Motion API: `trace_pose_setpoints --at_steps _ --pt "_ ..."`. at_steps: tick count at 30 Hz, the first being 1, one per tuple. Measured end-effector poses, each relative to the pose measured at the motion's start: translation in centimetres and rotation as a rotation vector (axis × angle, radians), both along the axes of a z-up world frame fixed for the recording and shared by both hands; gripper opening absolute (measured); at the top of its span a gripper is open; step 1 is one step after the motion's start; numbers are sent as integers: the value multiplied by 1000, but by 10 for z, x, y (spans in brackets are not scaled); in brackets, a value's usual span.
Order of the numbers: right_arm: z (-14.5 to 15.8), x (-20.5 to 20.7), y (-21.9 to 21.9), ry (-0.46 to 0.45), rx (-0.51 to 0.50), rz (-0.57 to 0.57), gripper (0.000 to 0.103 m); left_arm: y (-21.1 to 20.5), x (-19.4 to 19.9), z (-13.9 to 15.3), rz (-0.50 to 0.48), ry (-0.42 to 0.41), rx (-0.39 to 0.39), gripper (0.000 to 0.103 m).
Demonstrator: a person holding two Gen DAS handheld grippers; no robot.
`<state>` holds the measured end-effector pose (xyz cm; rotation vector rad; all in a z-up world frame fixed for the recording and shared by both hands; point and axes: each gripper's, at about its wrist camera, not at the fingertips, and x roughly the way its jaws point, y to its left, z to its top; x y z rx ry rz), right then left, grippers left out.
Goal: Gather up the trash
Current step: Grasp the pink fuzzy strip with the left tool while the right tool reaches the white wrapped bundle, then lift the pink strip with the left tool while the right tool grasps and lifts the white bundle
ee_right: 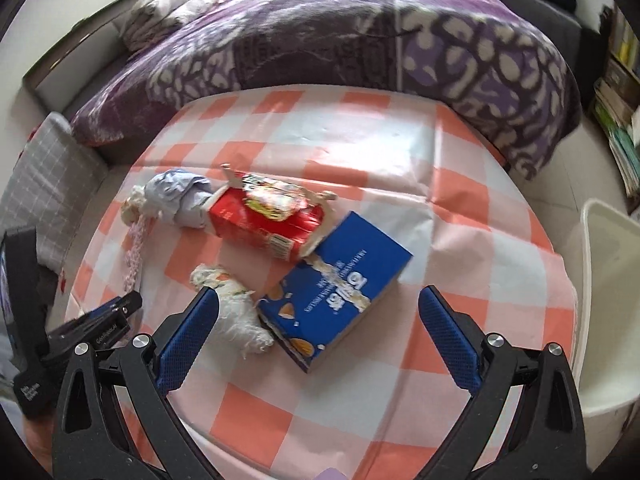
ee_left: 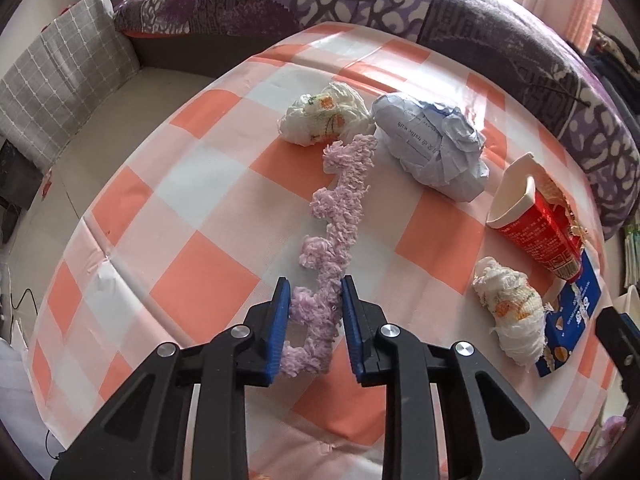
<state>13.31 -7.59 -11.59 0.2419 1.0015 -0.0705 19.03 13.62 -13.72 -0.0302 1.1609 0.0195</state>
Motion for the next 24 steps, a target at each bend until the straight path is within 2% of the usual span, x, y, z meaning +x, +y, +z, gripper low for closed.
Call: trace_pose_setpoints --at_steps 3,8,12,14,15,16,17,21,24 --pt "-1 8 16 -11 -22 92 95 6 -8 19 23 -31 -32 26" --pt "-10 18 46 -4 -102 218 85 11 -24 50 51 -88 -88 26" --pt "-25 20 68 24 -164 286 75 9 -34 65 46 -113 -91 26" --pt "-30 19 79 19 -222 302 73 9 -37 69 44 -125 -82 26" --pt "-31 17 83 13 -242 312 64 9 -38 69 43 -130 -75 26" --pt "-32 17 87 8 -264 321 45 9 -39 69 45 -131 -71 26" --pt "-32 16 90 0 -293 321 37 10 -39 69 49 -129 -68 26" --pt "-28 13 87 -12 -230 320 34 16 -42 69 70 -130 -61 26" --pt "-8 9 79 -70 -140 302 34 16 -44 73 79 -146 -67 26"
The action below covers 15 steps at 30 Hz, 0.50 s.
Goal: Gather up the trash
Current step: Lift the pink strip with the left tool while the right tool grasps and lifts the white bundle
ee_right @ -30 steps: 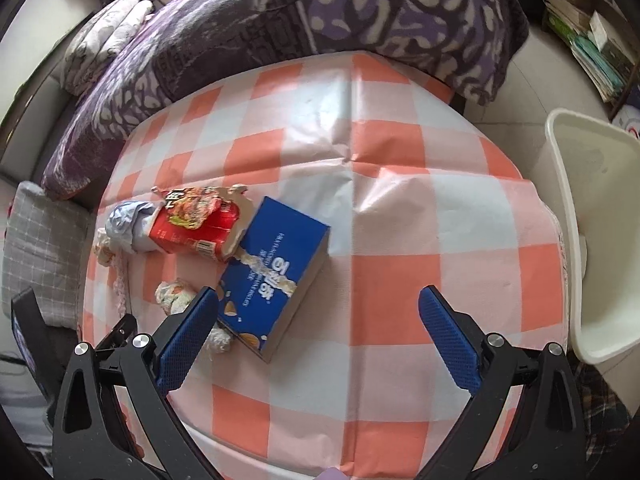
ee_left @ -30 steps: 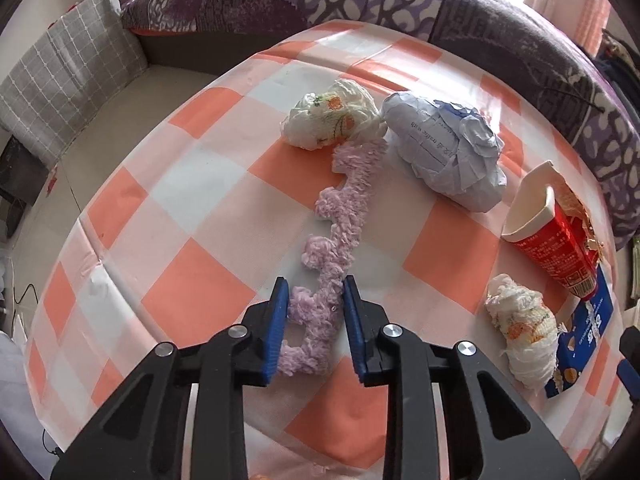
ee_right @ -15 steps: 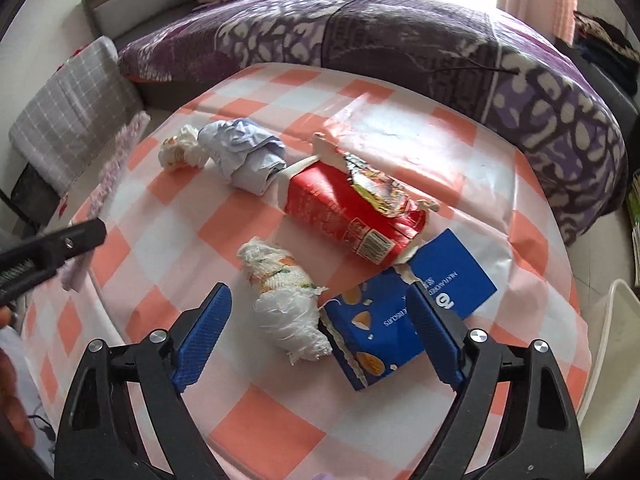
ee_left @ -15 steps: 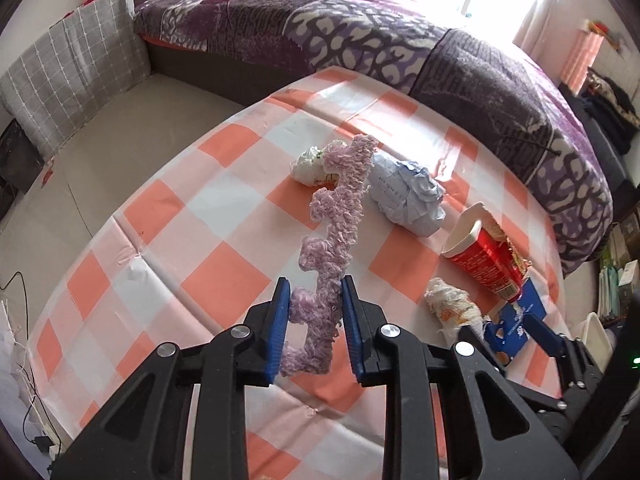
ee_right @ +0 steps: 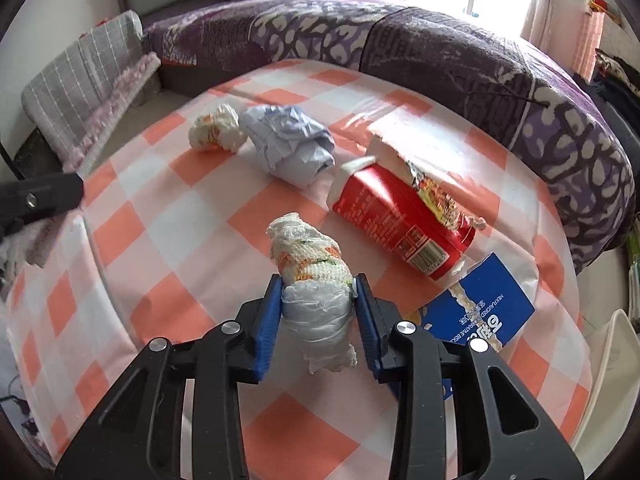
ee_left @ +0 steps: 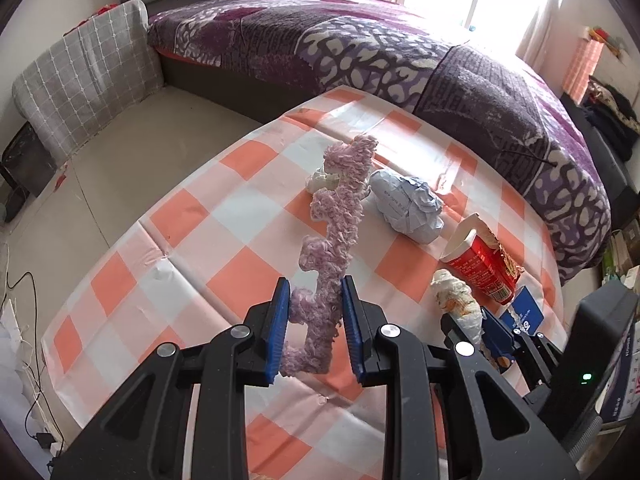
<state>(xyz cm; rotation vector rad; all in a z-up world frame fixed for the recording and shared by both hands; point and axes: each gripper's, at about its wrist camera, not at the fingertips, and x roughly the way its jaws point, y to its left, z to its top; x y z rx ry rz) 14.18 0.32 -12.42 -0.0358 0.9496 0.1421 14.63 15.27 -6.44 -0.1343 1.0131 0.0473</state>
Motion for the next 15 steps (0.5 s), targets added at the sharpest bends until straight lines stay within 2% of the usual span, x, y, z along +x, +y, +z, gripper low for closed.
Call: trace_pose_setpoints --at_steps 5,8,15 --pt "41 -12 -13 -121 81 -25 34 -7 -3 8 7 -32 -3 26" --pt "60 -19 -25 -175 95 -54 34 -14 -8 14 10 -59 4 26" --pt "83 -33 -55 -226 99 -137 34 -37 -19 29 -5 -120 8 26"
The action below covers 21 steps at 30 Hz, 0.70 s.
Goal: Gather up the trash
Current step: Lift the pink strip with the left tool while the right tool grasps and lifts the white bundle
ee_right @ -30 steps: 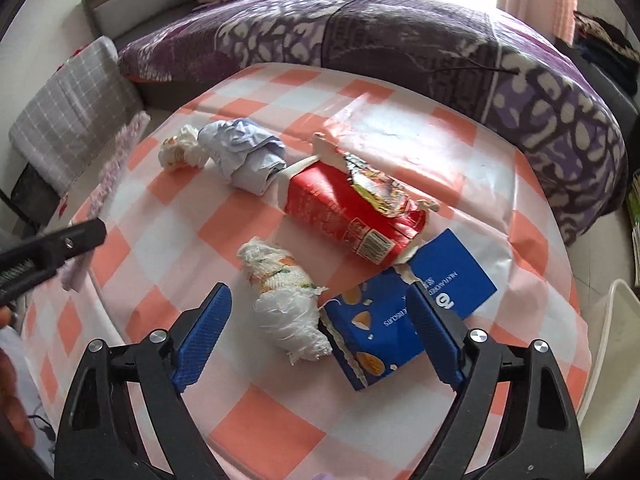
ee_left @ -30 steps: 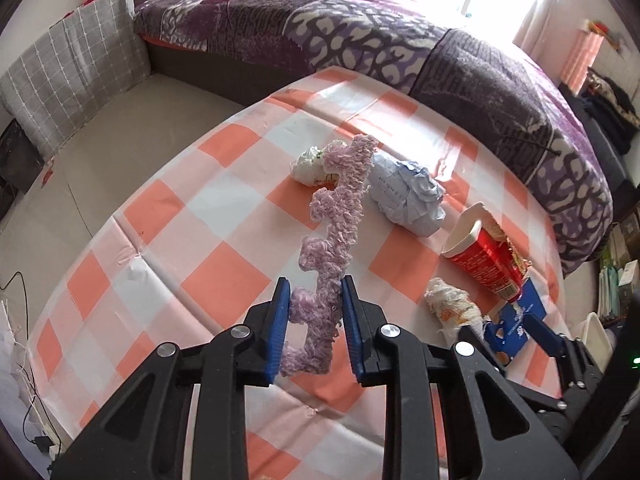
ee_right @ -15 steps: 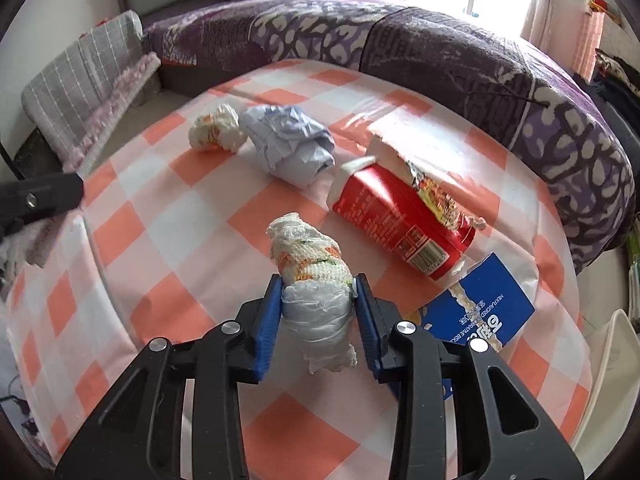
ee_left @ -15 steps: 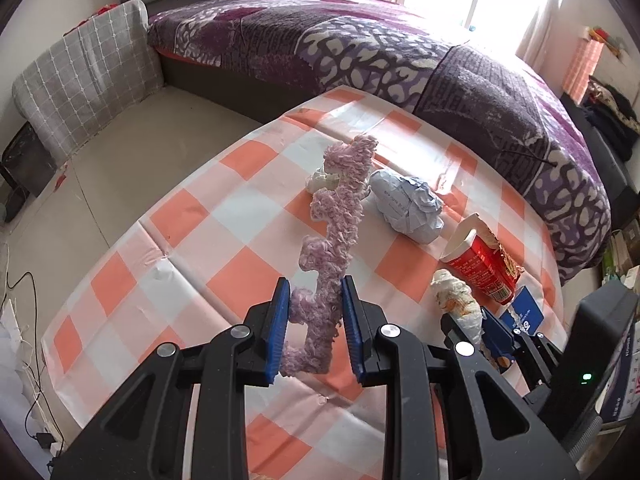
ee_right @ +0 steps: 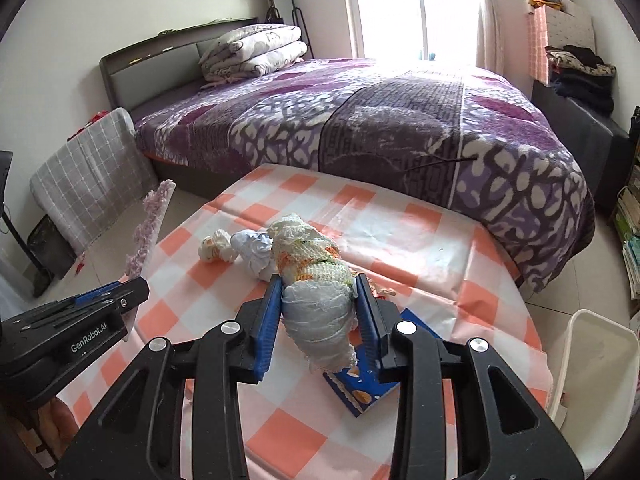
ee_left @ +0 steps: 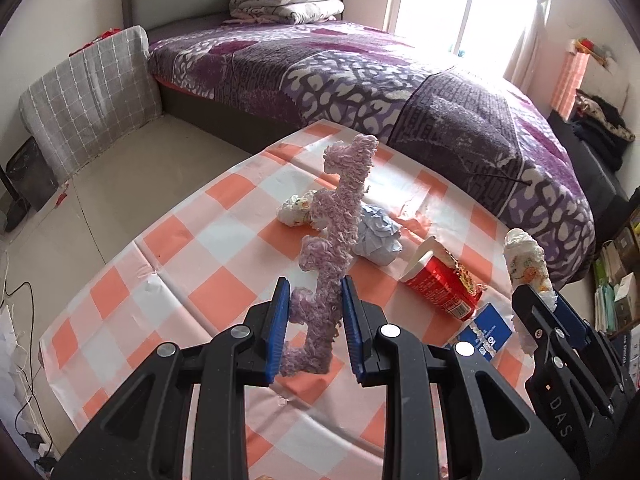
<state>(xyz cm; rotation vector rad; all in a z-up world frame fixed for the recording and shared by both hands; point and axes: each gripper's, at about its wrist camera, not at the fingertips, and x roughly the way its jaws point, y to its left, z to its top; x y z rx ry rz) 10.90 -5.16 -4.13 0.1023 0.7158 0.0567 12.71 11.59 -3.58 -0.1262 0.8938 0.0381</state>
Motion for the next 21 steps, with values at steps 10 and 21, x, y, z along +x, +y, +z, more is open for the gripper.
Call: trace_pose_setpoints --at_steps 10,21 --pt "12 -16 -42 4 -2 -83 34 -48 -14 8 -76 -31 9 26" --pt "19 -38 -103 41 14 -208 35 -95 -23 15 -139 -63 15 26"
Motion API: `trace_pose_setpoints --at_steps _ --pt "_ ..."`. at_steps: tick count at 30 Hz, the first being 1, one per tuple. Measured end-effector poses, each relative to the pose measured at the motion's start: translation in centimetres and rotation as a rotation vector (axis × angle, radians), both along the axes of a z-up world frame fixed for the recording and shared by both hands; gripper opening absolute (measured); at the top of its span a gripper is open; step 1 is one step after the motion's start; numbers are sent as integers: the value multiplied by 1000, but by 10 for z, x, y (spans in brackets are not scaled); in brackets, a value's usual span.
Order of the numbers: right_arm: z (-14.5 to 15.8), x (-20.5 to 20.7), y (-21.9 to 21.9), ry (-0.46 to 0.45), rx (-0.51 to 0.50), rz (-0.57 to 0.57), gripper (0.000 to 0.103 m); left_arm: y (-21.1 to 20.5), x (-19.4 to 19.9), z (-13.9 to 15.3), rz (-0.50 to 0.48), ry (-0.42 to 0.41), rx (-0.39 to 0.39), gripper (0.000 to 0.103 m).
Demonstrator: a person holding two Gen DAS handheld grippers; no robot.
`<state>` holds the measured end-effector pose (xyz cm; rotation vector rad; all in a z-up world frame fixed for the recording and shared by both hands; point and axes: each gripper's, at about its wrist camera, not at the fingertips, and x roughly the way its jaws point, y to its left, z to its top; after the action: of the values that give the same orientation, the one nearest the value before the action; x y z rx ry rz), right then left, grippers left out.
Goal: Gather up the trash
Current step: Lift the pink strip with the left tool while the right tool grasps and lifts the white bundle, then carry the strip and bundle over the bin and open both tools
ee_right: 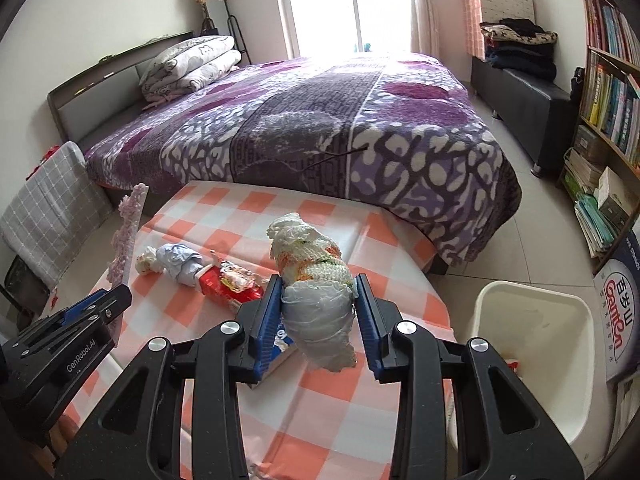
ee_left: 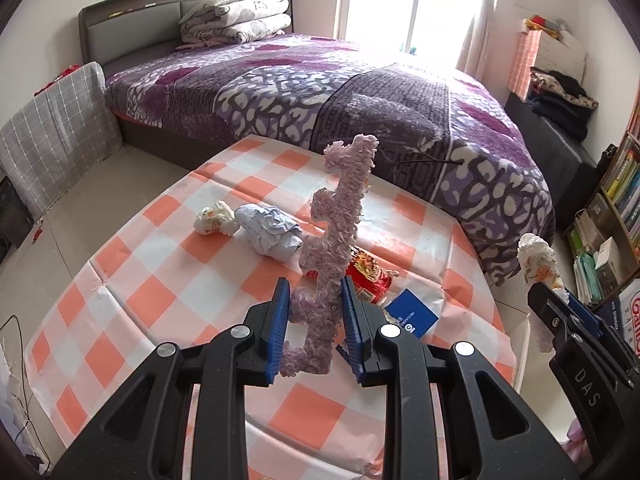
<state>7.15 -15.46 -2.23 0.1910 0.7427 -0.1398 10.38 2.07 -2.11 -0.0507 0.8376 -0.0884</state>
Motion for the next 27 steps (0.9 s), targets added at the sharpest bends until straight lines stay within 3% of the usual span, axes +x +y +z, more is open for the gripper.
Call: trace_pose_setpoints --at_steps 15,17,19,27 --pt "-3 -43 -123 94 83 -304 37 -91 -24 -12 -202 6 18 26" --pt "-4 -49 -138 99 102 -334 42 -105 -30 -15 -237 8 23 26" --pt "-2 -55 -149 92 97 -367 55 -119 -34 -18 -273 11 29 26" --pt "4 -82 -193 65 117 -464 68 -169 -49 -28 -368 39 18 26"
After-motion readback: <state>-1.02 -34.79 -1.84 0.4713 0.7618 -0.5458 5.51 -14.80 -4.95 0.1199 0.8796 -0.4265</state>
